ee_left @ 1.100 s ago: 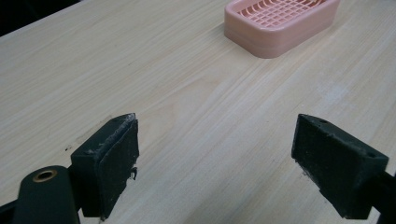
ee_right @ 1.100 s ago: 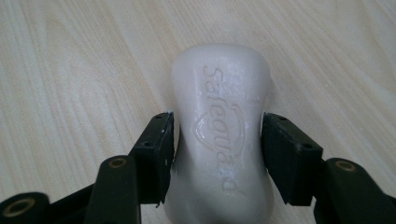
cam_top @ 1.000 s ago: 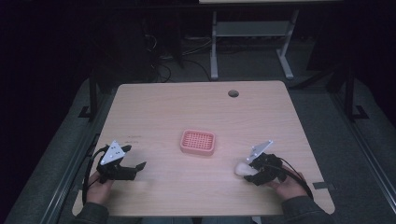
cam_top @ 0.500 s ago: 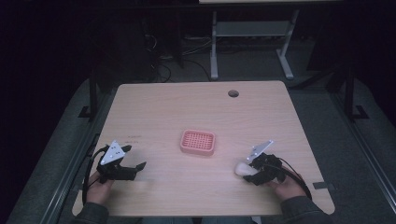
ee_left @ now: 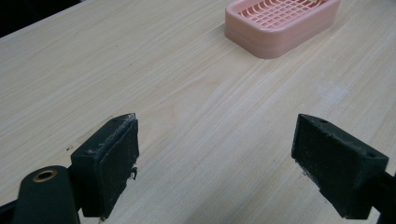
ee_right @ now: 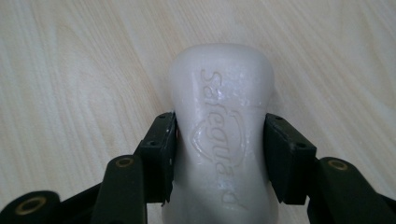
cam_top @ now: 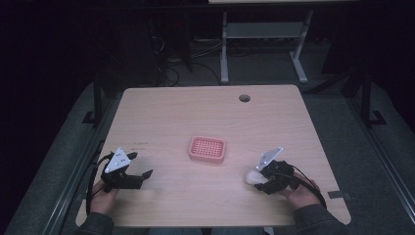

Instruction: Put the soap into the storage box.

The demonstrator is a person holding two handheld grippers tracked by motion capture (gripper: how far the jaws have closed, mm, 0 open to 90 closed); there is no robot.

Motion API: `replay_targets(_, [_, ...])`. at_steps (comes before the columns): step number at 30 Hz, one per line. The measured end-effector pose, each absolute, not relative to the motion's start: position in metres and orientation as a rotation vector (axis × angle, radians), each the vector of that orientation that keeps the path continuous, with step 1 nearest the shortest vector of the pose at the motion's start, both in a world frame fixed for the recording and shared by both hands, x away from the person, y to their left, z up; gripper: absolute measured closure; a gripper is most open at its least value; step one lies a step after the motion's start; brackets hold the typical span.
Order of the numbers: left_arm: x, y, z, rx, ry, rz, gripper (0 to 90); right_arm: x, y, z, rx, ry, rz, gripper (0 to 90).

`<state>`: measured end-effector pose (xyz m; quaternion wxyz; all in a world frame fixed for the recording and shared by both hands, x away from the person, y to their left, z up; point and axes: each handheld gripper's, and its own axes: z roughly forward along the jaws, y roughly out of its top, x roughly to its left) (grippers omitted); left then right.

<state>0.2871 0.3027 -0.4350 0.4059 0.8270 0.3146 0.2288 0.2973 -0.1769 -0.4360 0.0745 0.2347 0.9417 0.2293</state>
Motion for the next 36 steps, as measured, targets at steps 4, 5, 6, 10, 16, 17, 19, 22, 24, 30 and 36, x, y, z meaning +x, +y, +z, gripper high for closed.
replay_targets(4, [0.287,0.303,-0.435,2.088,0.793,0.579,14.4,0.302,-0.172,-0.424,0.660,2.822,0.679,48.0])
replay_targets(5, [0.287,0.303,-0.435,2.086,0.795,0.578,14.4,0.303,-0.170,-0.421,0.660,2.822,0.677,48.0])
replay_targets(6, [0.287,0.303,-0.435,2.084,0.793,0.579,14.4,0.304,-0.168,-0.419,0.649,2.821,0.675,48.0])
replay_targets(10, [0.287,0.303,-0.435,2.087,0.793,0.577,14.4,0.310,-0.161,-0.413,0.621,2.835,0.668,48.0])
replay_targets(16, [0.287,0.303,-0.435,2.082,0.791,0.580,14.4,0.322,-0.153,-0.408,0.574,2.848,0.667,48.0])
replay_targets(17, [0.287,0.303,-0.435,2.080,0.790,0.581,14.4,0.322,-0.152,-0.407,0.580,2.850,0.675,48.0])
replay_targets(19, [0.287,0.303,-0.435,2.078,0.793,0.582,14.4,0.326,-0.150,-0.404,0.564,2.849,0.680,48.0])
replay_targets(22, [0.288,0.303,-0.435,2.081,0.794,0.581,14.4,0.330,-0.147,-0.401,0.553,2.850,0.682,48.0])
replay_targets(24, [0.288,0.304,-0.434,2.080,0.795,0.582,14.4,0.332,-0.144,-0.398,0.555,2.854,0.691,48.0])
replay_targets(30, [0.288,0.303,-0.435,2.075,0.795,0.581,14.4,0.340,-0.140,-0.395,0.538,2.853,0.701,48.0])
replay_targets(36, [0.288,0.303,-0.434,2.078,0.795,0.581,14.4,0.346,-0.136,-0.394,0.528,2.860,0.701,48.0])
